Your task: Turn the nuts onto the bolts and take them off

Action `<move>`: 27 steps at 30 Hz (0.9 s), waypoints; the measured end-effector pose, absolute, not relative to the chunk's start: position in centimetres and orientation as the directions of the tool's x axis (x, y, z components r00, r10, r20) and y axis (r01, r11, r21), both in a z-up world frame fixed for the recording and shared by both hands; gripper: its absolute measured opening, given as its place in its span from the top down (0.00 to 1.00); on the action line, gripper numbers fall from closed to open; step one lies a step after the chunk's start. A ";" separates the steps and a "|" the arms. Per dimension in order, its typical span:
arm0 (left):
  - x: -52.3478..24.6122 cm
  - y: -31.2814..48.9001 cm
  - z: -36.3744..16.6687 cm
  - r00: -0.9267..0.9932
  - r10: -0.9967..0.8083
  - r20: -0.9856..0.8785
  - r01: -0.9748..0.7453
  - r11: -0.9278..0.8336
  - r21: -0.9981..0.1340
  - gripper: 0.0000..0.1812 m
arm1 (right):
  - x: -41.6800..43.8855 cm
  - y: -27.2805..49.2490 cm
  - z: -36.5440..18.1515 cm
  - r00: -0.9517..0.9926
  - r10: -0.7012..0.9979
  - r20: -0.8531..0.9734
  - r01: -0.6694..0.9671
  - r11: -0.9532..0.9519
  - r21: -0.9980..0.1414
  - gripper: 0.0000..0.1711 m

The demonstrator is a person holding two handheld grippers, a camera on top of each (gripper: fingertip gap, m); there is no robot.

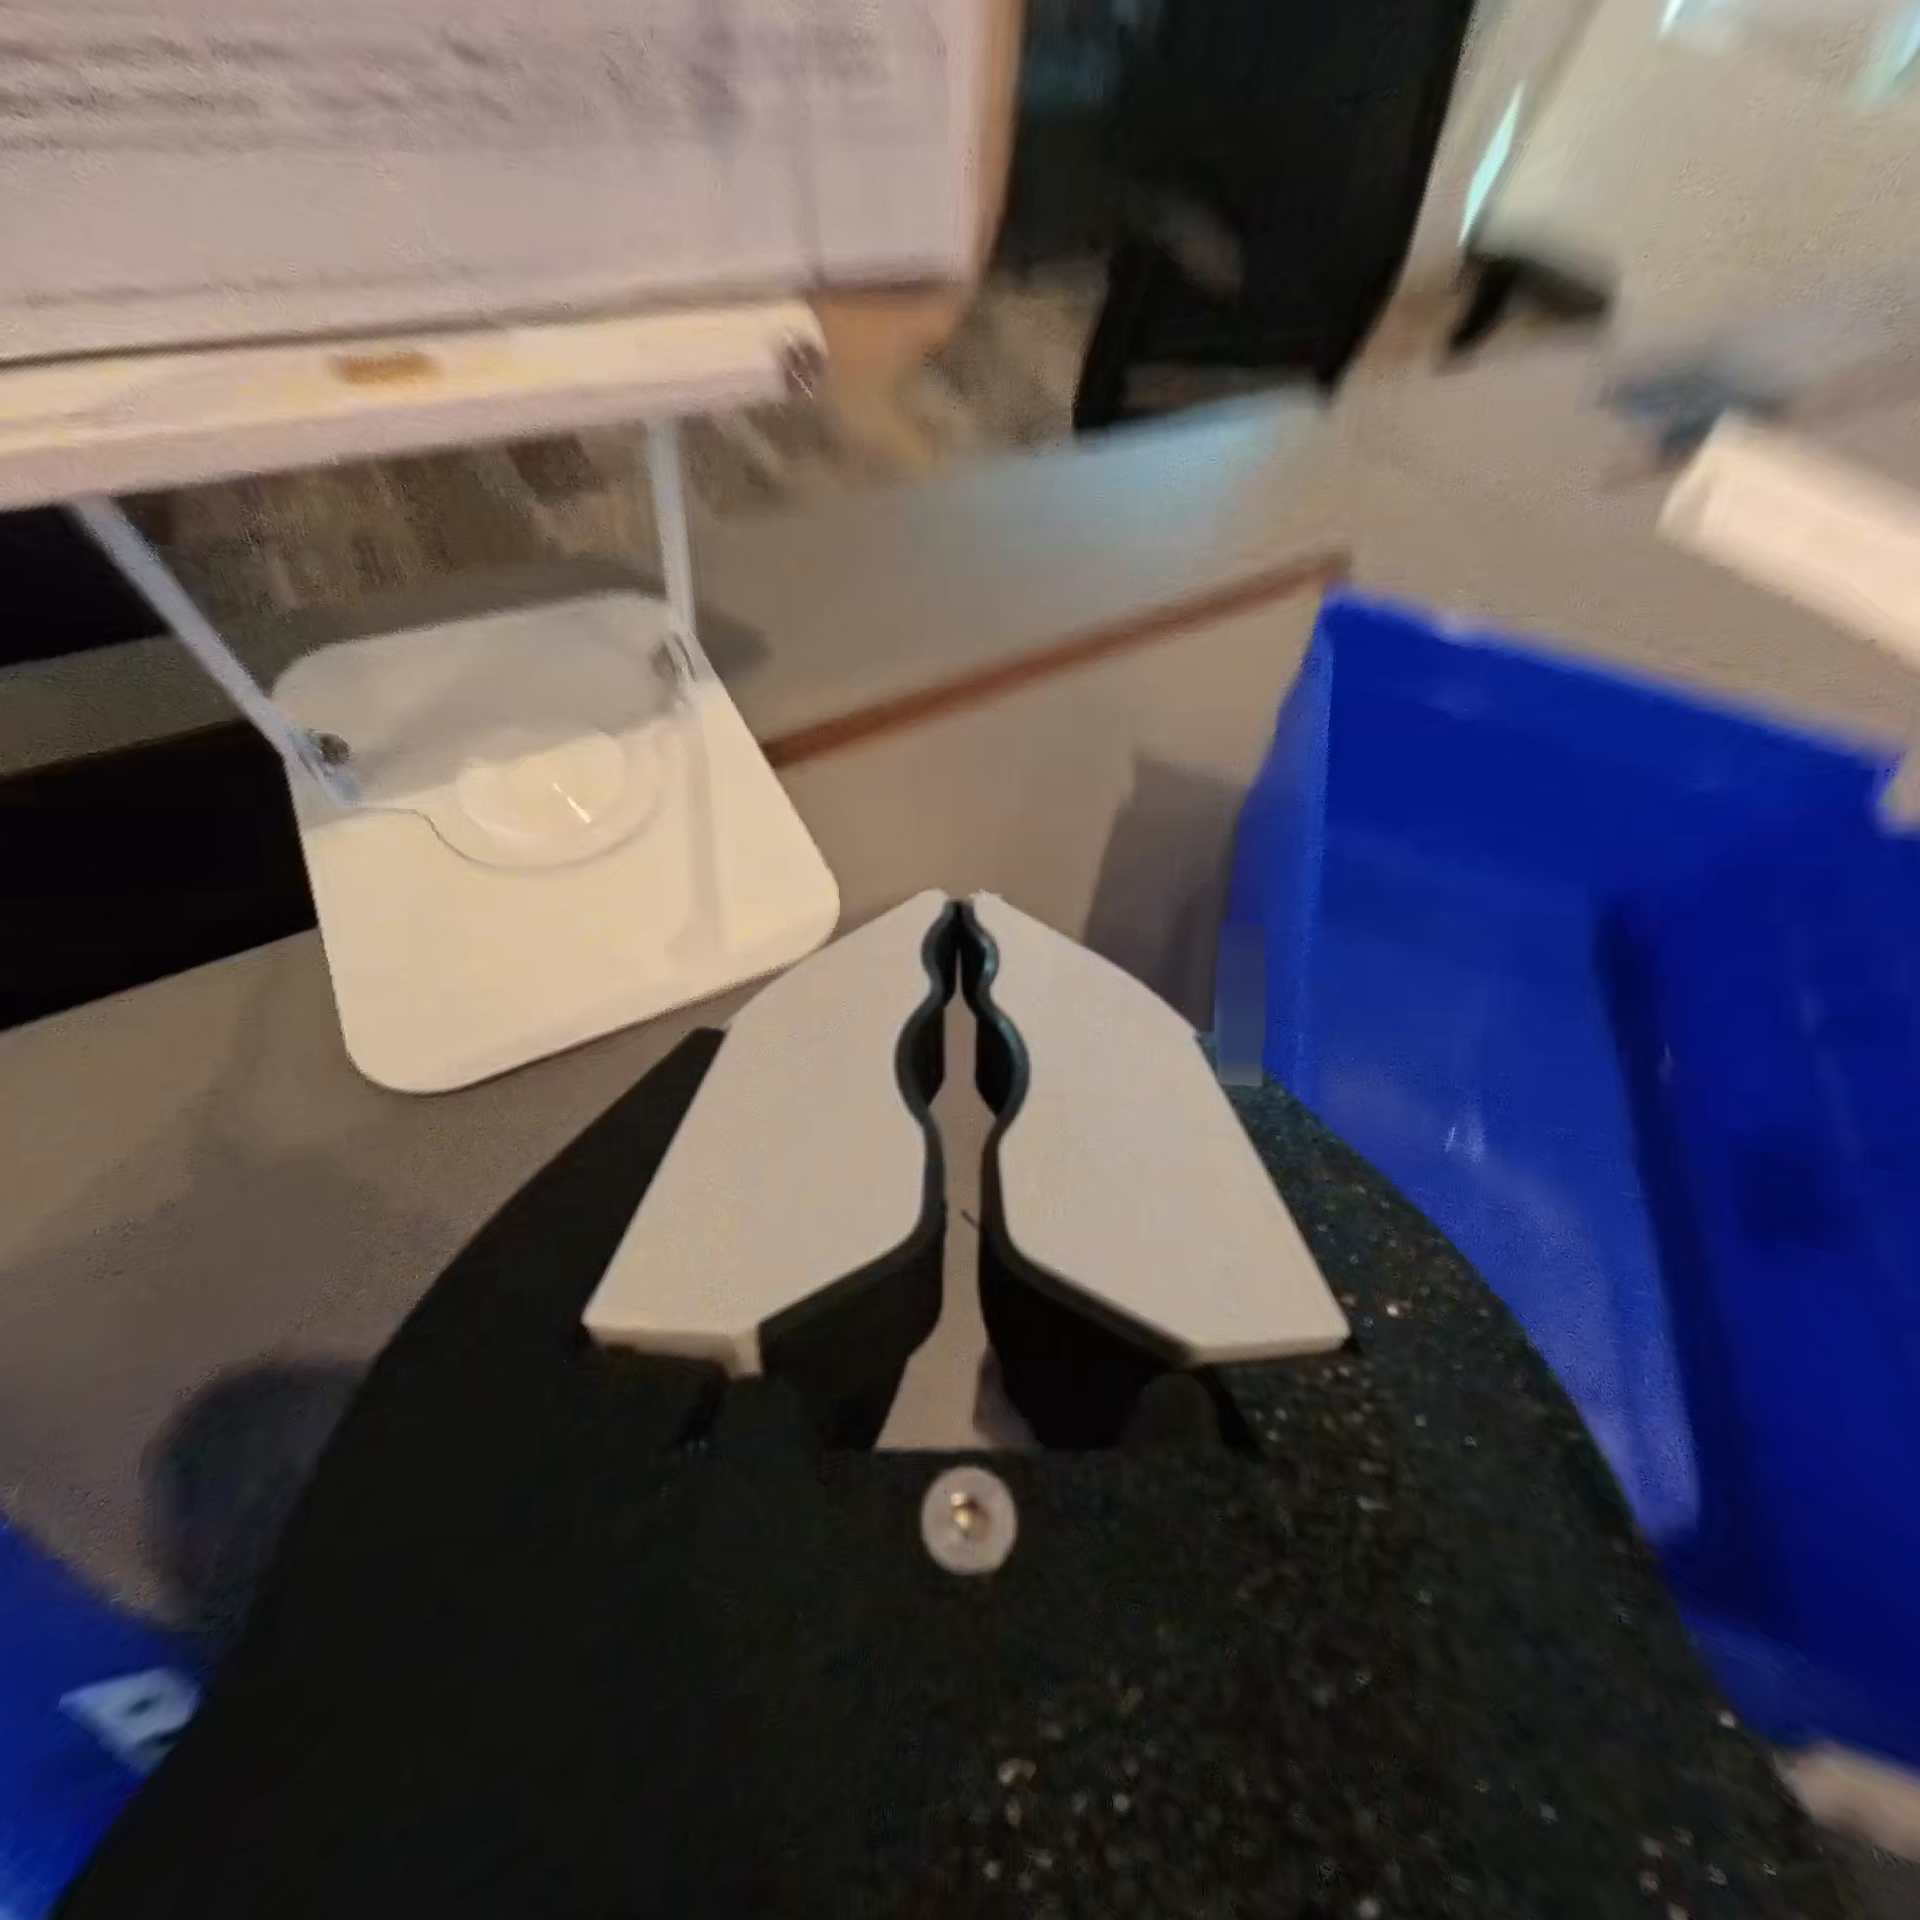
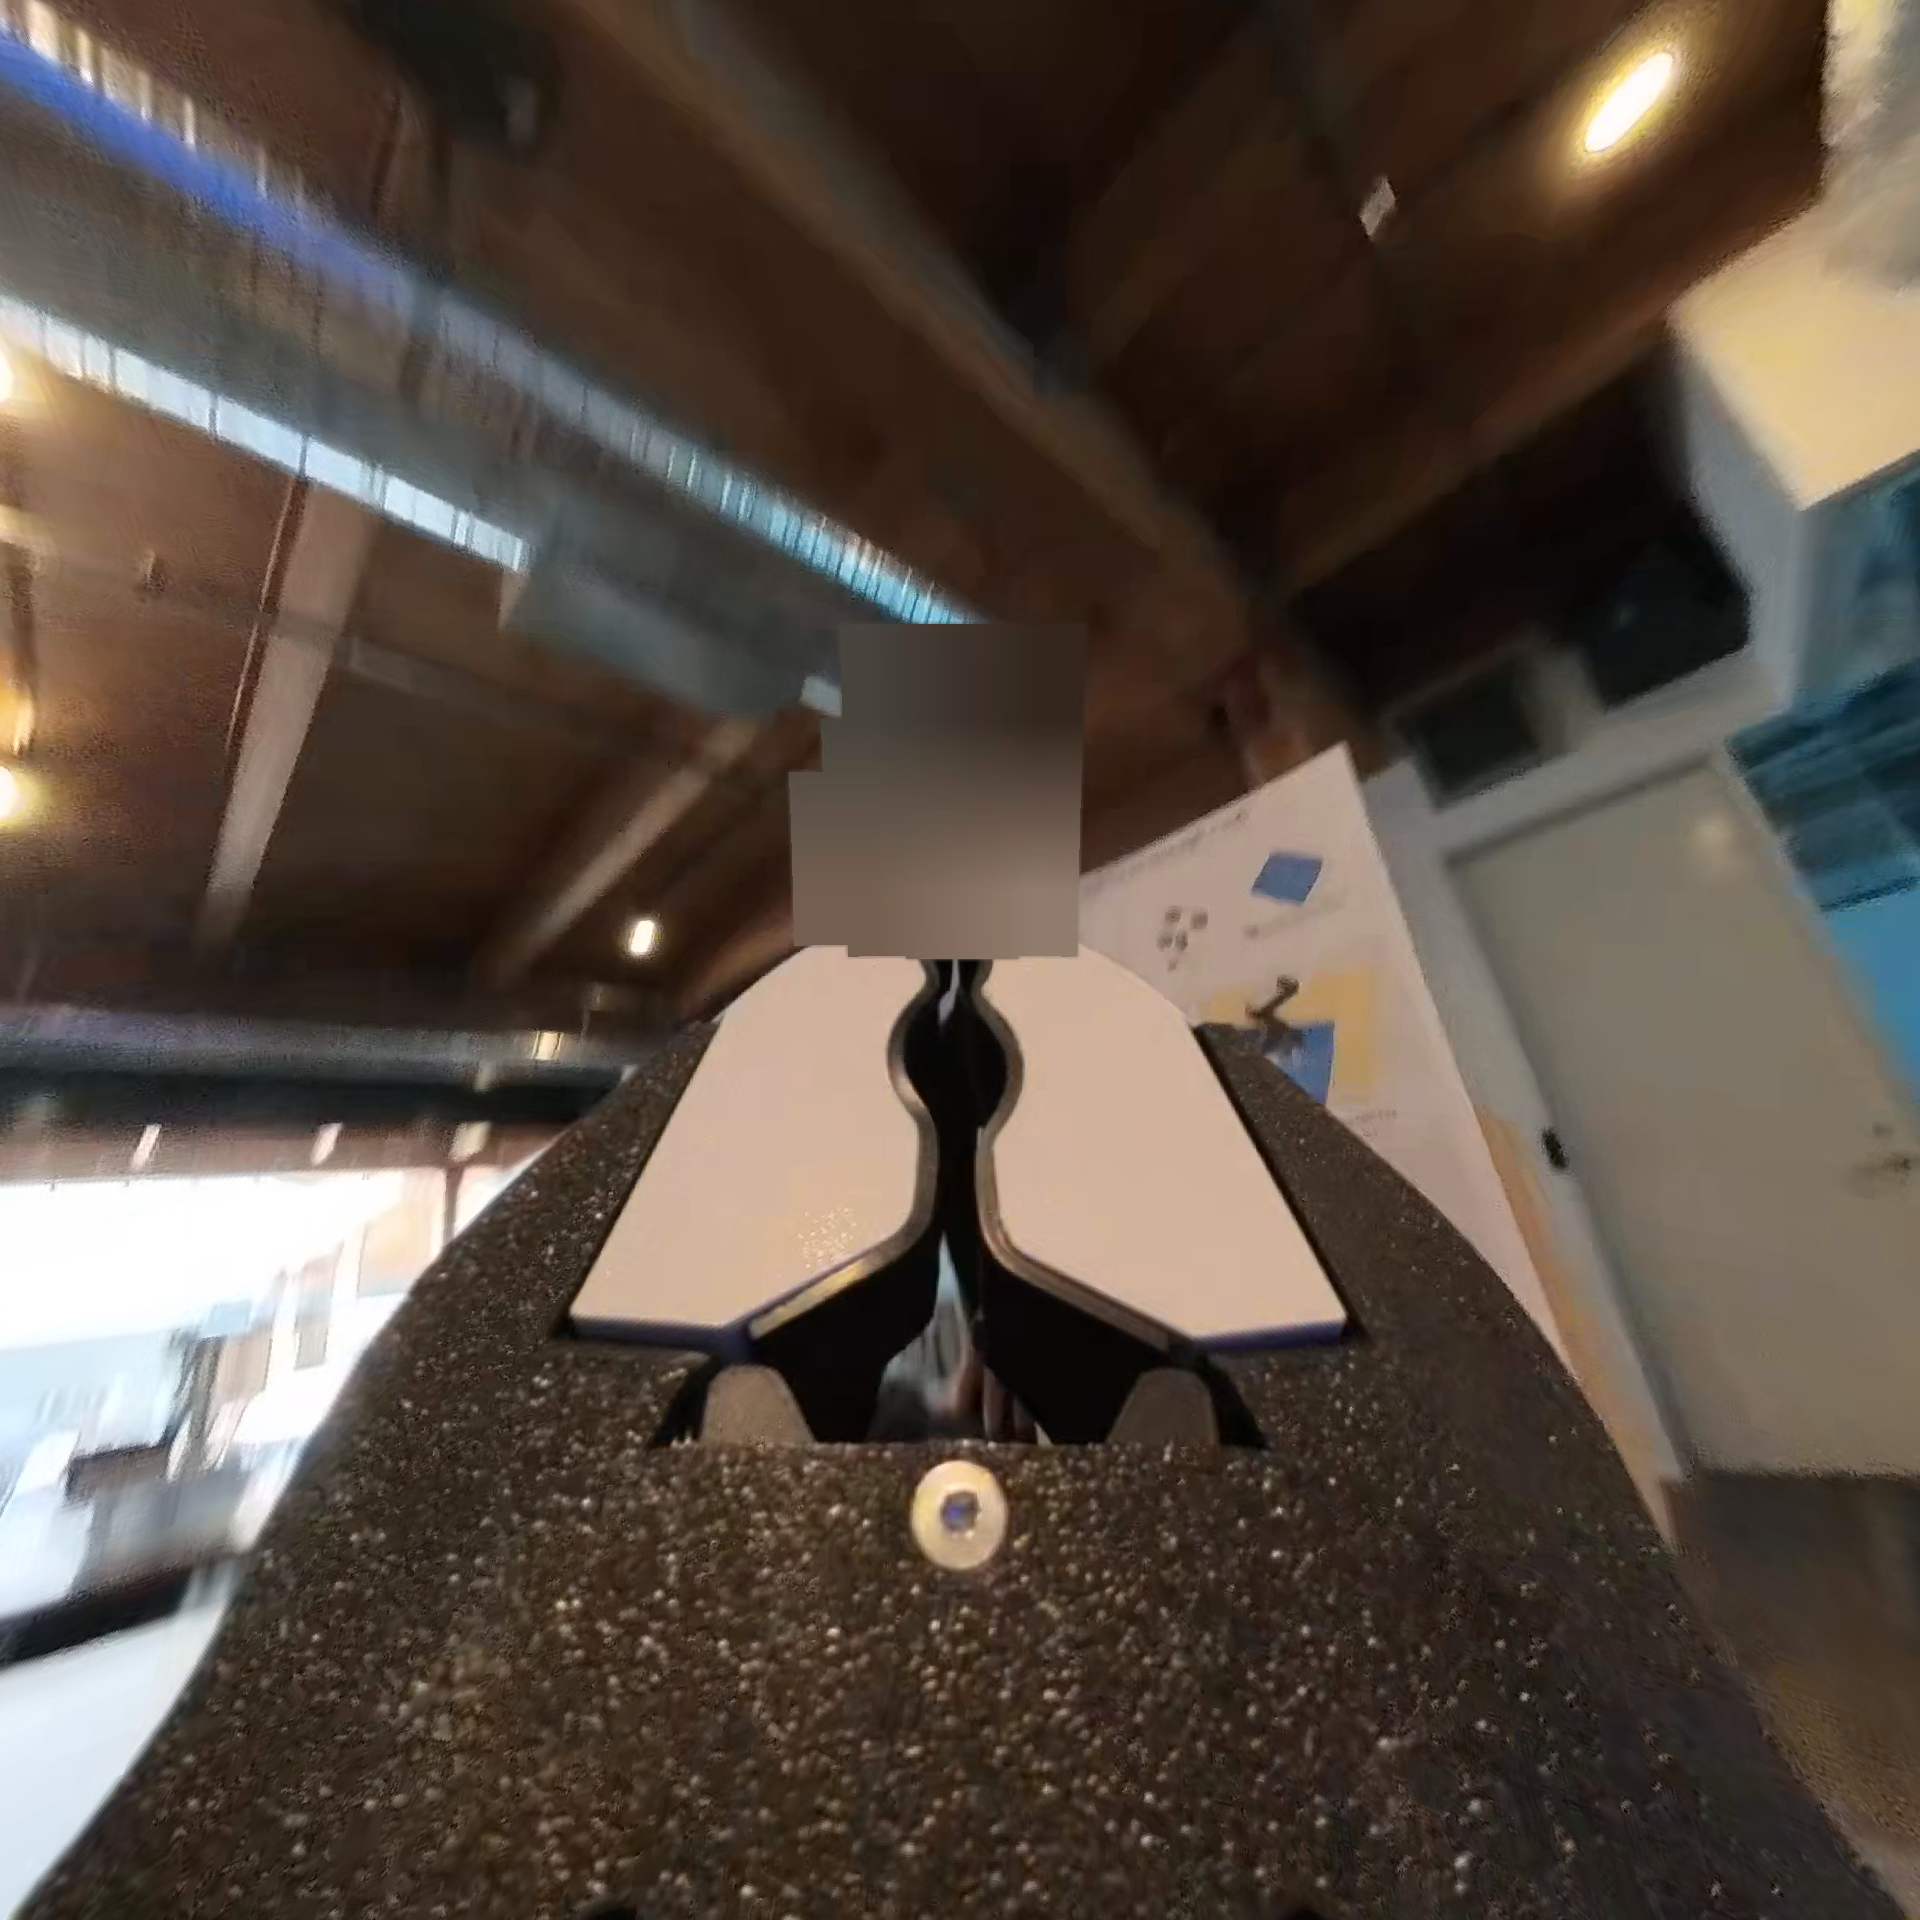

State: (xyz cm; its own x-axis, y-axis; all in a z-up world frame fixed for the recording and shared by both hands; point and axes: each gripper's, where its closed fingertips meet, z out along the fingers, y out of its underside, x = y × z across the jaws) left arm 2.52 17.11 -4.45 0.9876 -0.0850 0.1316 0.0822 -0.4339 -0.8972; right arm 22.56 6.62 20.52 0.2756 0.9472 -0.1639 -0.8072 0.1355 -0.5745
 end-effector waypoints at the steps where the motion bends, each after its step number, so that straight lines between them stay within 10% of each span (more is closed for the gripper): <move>1: 1.8 17.4 -3.9 0.976 -0.057 0.210 0.175 -0.367 -0.914 1.00 | 21.8 6.6 20.1 0.287 0.934 -0.212 -0.847 0.144 -0.513 1.00; 17: -7.6 14.0 -7.0 0.972 0.119 0.200 0.227 -0.282 -0.932 1.00 | -1.7 15.8 0.8 0.330 0.791 -0.516 -0.467 -0.339 -0.817 1.00; 27: -10.2 10.6 -6.8 0.991 0.130 0.020 0.054 -0.268 -0.962 1.00 | 0.5 13.4 -1.0 0.531 0.835 -0.143 -0.128 -0.087 -0.988 1.00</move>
State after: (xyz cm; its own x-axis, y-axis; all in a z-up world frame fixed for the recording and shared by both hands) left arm -10.17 10.65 -6.78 0.9914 0.1296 0.0196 0.0541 -0.2683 -0.9618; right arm 0.51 13.45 -0.99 0.5307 0.8354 -0.1428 -0.1285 -0.0873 -0.9879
